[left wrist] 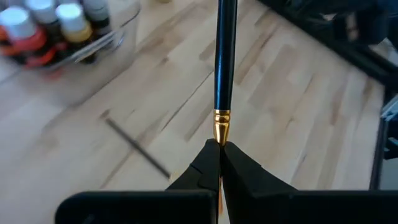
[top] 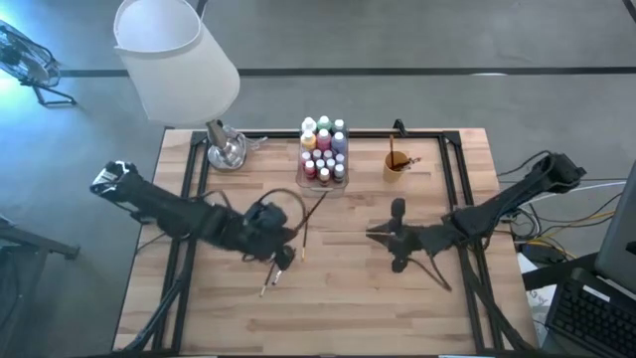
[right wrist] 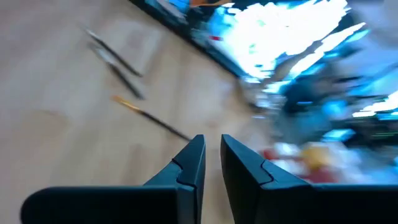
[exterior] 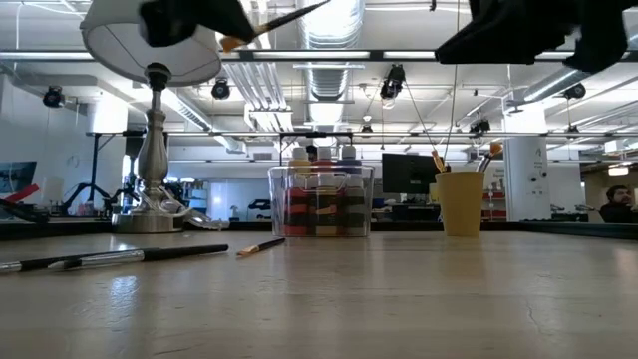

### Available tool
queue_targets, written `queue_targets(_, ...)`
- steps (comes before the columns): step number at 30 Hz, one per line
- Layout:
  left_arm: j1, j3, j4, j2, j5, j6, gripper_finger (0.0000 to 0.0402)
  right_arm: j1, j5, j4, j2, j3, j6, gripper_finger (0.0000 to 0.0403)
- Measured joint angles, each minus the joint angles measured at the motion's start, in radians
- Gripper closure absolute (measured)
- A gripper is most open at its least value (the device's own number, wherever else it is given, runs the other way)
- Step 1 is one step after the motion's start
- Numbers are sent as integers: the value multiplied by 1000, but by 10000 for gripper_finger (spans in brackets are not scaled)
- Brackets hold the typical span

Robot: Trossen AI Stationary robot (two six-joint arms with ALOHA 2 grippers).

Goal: Pick & Place Paint Supplies
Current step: Put the gold paint brush into the cup

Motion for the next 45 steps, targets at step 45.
queue_targets(45,365,-346,1172,143,933,-95,394,129,699,100,612,504,-882,264)
